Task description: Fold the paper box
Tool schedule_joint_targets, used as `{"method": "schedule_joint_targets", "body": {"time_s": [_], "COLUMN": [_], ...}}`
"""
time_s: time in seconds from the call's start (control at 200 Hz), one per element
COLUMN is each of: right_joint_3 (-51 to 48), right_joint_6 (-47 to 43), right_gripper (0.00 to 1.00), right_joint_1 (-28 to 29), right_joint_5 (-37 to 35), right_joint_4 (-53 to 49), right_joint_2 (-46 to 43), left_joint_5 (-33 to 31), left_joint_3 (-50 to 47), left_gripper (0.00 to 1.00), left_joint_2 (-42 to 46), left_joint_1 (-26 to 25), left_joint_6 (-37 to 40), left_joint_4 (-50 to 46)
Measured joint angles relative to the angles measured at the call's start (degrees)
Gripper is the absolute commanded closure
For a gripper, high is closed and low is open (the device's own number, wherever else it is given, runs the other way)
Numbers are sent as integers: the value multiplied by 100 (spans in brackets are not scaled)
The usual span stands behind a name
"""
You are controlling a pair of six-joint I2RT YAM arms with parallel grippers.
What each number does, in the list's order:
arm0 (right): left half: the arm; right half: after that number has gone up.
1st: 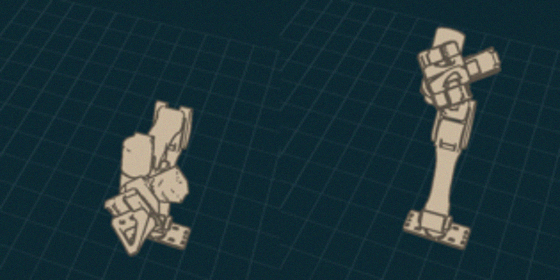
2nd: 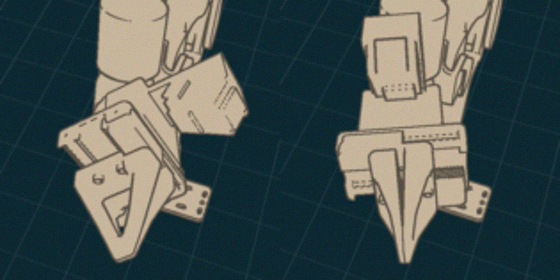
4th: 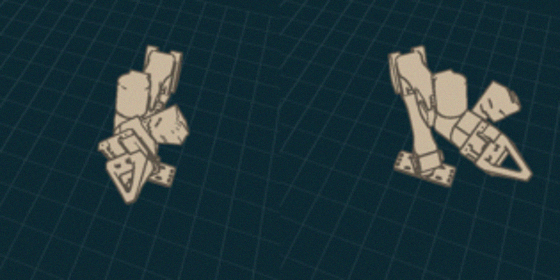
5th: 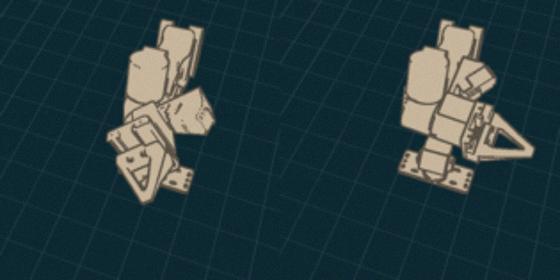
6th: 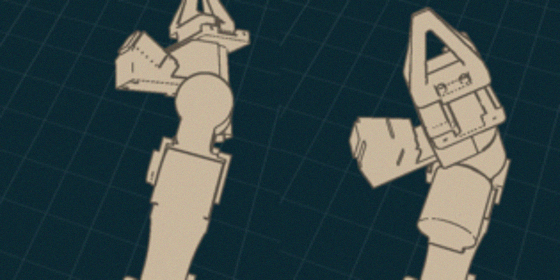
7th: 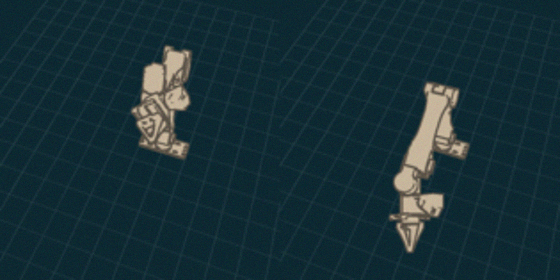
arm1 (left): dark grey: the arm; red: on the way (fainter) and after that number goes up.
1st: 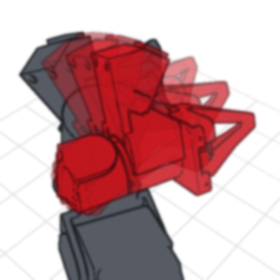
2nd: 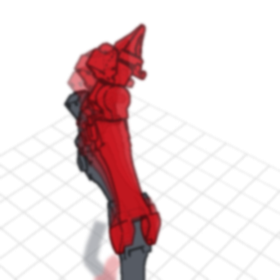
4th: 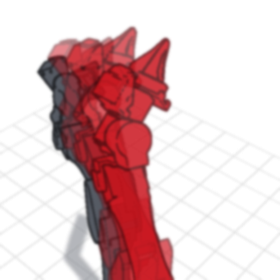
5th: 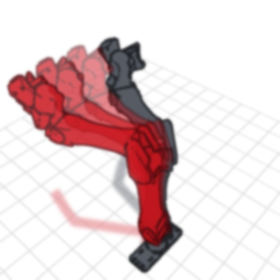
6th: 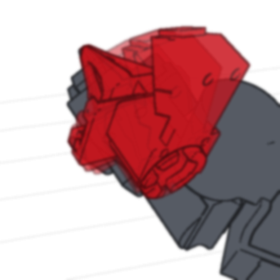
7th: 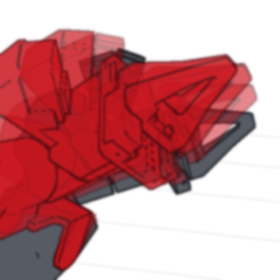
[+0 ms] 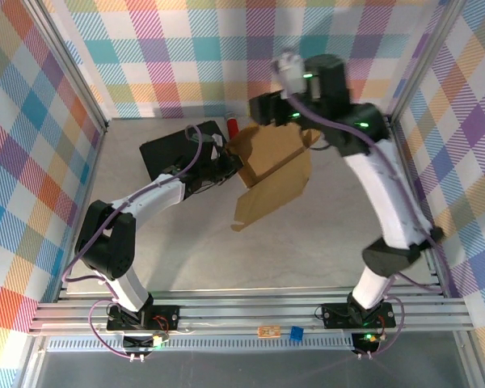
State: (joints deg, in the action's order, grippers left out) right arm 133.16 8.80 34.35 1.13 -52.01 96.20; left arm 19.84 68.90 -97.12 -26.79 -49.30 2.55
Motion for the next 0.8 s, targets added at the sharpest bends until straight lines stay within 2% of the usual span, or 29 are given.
{"method": "schedule_joint_targets", "body": {"time_s": [0.14, 0.275, 0.355, 0.415, 0.555, 0.685, 0.8], "right_joint_3": [-730, -1569, -1845, -1882, -2087, -2376, -2374], "right_joint_6": [949, 1998, 2468, 2590, 2500, 2269, 1928], "right_gripper": [35, 52, 63, 68, 66, 65, 63], "right_joint_1": [-1215, -2896, -3501, -3670, -3696, -3626, -3493], "right_joint_5": [857, 1803, 2472, 2997, 3847, 4304, 4435], "right_joint_4": [514, 1043, 1209, 1176, 994, 811, 691], "right_joint_2": [-997, -1351, -1104, -713, -26, 9, -28], "left_joint_5": [256, 505, 625, 713, 820, 846, 870], "left_joint_3": [2, 4, 7, 35, 138, 221, 297], "left_gripper": [100, 100, 100, 100, 100, 100, 100], "left_joint_2": [-22, -98, -136, -177, -245, -258, -258], "left_joint_1": [0, 4, 7, 7, 11, 11, 11], "left_joint_6": [-48, -37, -37, -24, 74, 140, 225], "left_joint_4": [306, 400, 428, 433, 380, 321, 212]}}
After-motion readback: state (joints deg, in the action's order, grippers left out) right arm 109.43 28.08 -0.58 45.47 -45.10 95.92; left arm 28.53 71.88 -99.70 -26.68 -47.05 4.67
